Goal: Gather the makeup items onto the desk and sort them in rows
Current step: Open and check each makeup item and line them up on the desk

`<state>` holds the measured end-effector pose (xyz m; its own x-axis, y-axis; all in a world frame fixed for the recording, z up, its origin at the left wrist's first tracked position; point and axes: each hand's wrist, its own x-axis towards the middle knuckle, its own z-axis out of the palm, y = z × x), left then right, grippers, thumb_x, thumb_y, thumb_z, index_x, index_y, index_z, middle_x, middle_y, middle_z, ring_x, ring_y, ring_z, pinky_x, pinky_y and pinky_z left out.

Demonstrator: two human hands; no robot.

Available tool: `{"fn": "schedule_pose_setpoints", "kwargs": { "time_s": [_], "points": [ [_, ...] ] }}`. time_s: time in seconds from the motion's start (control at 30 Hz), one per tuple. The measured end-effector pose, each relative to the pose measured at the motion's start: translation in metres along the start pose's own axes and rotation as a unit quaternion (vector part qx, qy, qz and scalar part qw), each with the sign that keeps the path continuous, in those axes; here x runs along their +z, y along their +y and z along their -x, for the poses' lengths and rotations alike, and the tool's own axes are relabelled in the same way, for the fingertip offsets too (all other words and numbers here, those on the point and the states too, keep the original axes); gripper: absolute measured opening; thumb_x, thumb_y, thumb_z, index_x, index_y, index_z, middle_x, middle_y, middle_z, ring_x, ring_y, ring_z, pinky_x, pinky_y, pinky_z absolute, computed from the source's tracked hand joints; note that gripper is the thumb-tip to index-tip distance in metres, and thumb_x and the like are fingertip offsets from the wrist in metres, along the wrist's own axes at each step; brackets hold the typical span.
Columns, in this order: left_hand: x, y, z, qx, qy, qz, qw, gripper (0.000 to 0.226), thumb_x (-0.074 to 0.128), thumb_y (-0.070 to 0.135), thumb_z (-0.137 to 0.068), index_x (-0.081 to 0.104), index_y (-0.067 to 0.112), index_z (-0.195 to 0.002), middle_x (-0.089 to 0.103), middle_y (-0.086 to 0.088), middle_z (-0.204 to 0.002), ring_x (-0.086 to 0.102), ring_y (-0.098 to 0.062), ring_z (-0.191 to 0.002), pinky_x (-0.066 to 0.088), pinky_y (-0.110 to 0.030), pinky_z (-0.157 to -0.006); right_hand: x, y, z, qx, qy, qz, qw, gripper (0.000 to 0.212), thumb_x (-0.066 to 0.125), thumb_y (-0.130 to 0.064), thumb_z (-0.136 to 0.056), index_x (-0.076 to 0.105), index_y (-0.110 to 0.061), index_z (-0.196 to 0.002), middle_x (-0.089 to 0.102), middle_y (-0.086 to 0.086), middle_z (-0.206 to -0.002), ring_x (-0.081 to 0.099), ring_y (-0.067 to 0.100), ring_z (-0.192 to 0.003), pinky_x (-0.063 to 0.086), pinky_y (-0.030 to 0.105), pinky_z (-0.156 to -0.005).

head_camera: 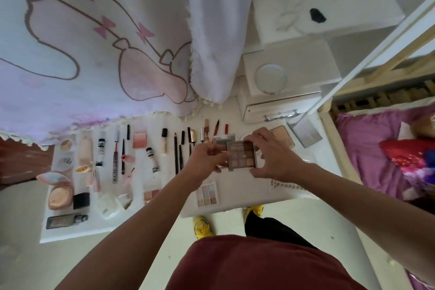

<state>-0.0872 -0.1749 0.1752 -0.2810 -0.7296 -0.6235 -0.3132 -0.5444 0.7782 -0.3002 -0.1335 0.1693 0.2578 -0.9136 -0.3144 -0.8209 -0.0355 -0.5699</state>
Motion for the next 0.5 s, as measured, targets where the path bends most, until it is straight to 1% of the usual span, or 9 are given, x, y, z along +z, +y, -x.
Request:
{"fn": "schedule_pose_setpoints", "kwargs": {
  "time_s": [0.1, 0.13, 0.2, 0.27, 0.33, 0.37, 0.4, 0.43, 0.5],
  "points": [
    [0.007, 0.022, -0.002, 0.023, 0.013, 0.032, 0.999, 0.014, 0.066, -0.004, -0.084, 0.066, -0.005, -0.098, 0.071, -0.016, -0.082, 0.066, -0.020, -0.064, 0.056, -0.028, -0.061, -0.020, 0.000, -0.001, -0.013, 0.027, -0.028, 0.999, 0.079, 0.080, -0.034, -0.074, 0.039, -0.029, -0.142, 0.030, -0.010, -0.135, 0.048, 0.006, -0.096, 0.049, 0.024, -0.086],
    [0.009, 0.029, -0.002, 0.027, 0.020, 0.050, 0.998, 0.013, 0.066, -0.006, -0.084, 0.064, -0.008, -0.097, 0.071, -0.019, -0.084, 0.067, -0.021, -0.065, 0.058, -0.029, -0.062, -0.025, 0.001, -0.001, -0.008, 0.041, -0.059, 0.997, 0.081, 0.082, -0.032, -0.074, 0.039, -0.031, -0.142, 0.032, -0.011, -0.136, 0.050, 0.004, -0.096, 0.050, 0.020, -0.081],
    [0.012, 0.041, -0.001, 0.036, 0.030, 0.099, 0.994, 0.011, 0.067, -0.007, -0.083, 0.061, -0.008, -0.093, 0.071, -0.019, -0.084, 0.069, -0.025, -0.067, 0.059, -0.029, -0.062, -0.034, 0.005, -0.002, 0.029, 0.060, -0.177, 0.982, 0.082, 0.085, -0.029, -0.073, 0.041, -0.031, -0.143, 0.041, -0.012, -0.135, 0.058, 0.004, -0.095, 0.053, 0.019, -0.070],
    [0.015, 0.048, 0.000, 0.047, 0.034, 0.127, 0.990, 0.011, 0.068, -0.008, -0.081, 0.060, -0.004, -0.087, 0.071, -0.017, -0.078, 0.070, -0.025, -0.066, 0.057, -0.028, -0.059, -0.044, 0.006, -0.003, 0.077, 0.047, -0.336, 0.938, 0.066, 0.080, -0.024, -0.080, 0.050, -0.020, -0.139, 0.059, -0.006, -0.126, 0.067, 0.005, -0.084, 0.049, 0.016, -0.060],
    [0.019, 0.051, 0.001, 0.054, 0.041, 0.127, 0.990, 0.013, 0.068, -0.010, -0.081, 0.059, -0.001, -0.084, 0.070, -0.014, -0.074, 0.069, -0.024, -0.063, 0.057, -0.028, -0.059, -0.055, 0.006, -0.004, 0.103, 0.026, -0.444, 0.890, 0.040, 0.069, -0.011, -0.089, 0.059, -0.006, -0.128, 0.072, 0.004, -0.098, 0.069, 0.006, -0.068, 0.049, 0.015, -0.054],
    [0.021, 0.052, 0.002, 0.055, 0.039, 0.129, 0.989, 0.013, 0.067, -0.009, -0.081, 0.058, -0.001, -0.083, 0.069, -0.015, -0.073, 0.069, -0.025, -0.063, 0.058, -0.029, -0.060, -0.059, 0.006, -0.005, 0.106, 0.024, -0.474, 0.874, 0.032, 0.065, -0.005, -0.091, 0.062, -0.001, -0.122, 0.073, 0.006, -0.086, 0.069, 0.007, -0.064, 0.051, 0.016, -0.054],
    [0.023, 0.052, 0.002, 0.055, 0.033, 0.133, 0.989, 0.011, 0.067, -0.007, -0.082, 0.058, -0.001, -0.084, 0.069, -0.016, -0.075, 0.069, -0.027, -0.065, 0.058, -0.030, -0.062, -0.062, 0.007, -0.007, 0.106, 0.026, -0.492, 0.864, 0.028, 0.063, -0.001, -0.091, 0.063, 0.001, -0.119, 0.073, 0.006, -0.080, 0.069, 0.009, -0.063, 0.053, 0.018, -0.055],
    [0.025, 0.053, 0.003, 0.055, 0.027, 0.142, 0.988, 0.009, 0.067, -0.002, -0.084, 0.059, -0.003, -0.087, 0.069, -0.019, -0.077, 0.069, -0.029, -0.068, 0.058, -0.032, -0.063, -0.066, 0.010, -0.009, 0.104, 0.025, -0.498, 0.861, 0.027, 0.062, 0.000, -0.092, 0.064, 0.002, -0.119, 0.073, 0.007, -0.080, 0.070, 0.011, -0.065, 0.055, 0.021, -0.058],
    [0.027, 0.057, 0.004, 0.051, 0.011, 0.165, 0.985, 0.024, 0.063, 0.014, -0.090, 0.061, -0.009, -0.097, 0.069, -0.024, -0.085, 0.069, -0.032, -0.075, 0.058, -0.033, -0.064, -0.073, 0.016, -0.015, 0.090, 0.012, -0.494, 0.865, 0.027, 0.059, -0.001, -0.094, 0.065, 0.000, -0.120, 0.072, 0.012, -0.087, 0.069, 0.017, -0.072, 0.058, 0.026, -0.065]
  ]
}}
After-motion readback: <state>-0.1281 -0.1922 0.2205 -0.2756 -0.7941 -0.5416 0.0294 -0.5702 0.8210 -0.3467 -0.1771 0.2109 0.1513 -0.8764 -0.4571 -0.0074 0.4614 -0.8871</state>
